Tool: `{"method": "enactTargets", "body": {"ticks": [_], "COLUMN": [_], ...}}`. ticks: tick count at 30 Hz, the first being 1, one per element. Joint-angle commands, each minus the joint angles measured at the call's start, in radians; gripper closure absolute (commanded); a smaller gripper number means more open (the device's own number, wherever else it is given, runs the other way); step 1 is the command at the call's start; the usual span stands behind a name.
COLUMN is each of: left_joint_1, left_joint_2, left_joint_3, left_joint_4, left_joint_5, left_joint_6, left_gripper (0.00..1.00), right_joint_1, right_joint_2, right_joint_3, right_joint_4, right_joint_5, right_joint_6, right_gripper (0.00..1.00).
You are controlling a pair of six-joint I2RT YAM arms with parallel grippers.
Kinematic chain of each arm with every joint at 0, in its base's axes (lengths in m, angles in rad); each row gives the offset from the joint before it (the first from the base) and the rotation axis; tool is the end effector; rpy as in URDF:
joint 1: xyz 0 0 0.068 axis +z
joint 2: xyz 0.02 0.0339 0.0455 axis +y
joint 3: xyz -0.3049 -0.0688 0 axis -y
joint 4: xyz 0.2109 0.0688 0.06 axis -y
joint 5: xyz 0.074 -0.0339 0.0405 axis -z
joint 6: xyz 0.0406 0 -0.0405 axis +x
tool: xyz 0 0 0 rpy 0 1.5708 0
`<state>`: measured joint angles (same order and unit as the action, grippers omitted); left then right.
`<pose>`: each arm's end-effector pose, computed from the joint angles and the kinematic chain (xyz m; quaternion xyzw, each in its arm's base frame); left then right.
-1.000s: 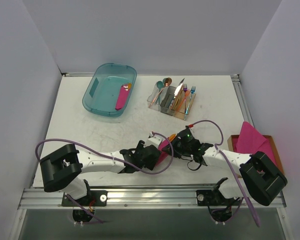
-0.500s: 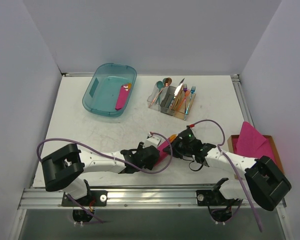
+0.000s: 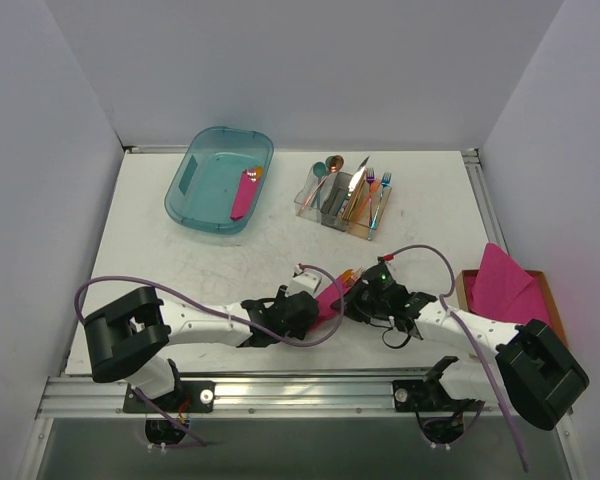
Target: Place the utensils on the paper napkin and roll it up
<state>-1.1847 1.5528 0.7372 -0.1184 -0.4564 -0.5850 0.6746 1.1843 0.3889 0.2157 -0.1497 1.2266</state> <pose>0.1177 -0.2419 0.2171 0.2056 0.9048 -0.0999 0.3594 0.1454 0.1241 0.2248 0.2048 0.8537 0.4241 0.2221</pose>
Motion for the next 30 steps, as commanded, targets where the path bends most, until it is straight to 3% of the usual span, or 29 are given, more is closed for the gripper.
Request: {"method": "enactTargets", "body": {"ticks": [1,12,23,26,30], "left_joint_1": [0.005,0.022,0.065,0.152,0.24], "left_joint_2": [0.001,-0.056,-0.358,-0.376,-0.333], "left_joint_3": [-0.005,-0.021,-0.061,-0.076,-0.072], "left_joint_4": [0.013,0.039,0.008,0.054,0.103], "left_joint_5": [0.012,0.114,0.272,0.346,0.447], "left_joint_6": [-0.01,0.013,0.063,0.06,0.07], "left_gripper": [0.45,0.47,0.46,0.54,0.89], "right_joint_1": [-0.006,-0.006,-0.004,-0.006,-0.006], "right_joint_2": [-0.017,0.04,0.066,0.067,0.066], "right_joint_3": [-0.038,-0.107,-0.128,-0.125,-0.12], "right_joint_4": [-0.01,0.079,0.113,0.111,0.103], "right_joint_5": [0.035,0.045,0.064,0.062,0.064], "right_joint_6": [-0.007,-0.001,0.001,0.001,-0.003], "right_gripper": [1.0,1.0,1.0,1.0,1.0]}}
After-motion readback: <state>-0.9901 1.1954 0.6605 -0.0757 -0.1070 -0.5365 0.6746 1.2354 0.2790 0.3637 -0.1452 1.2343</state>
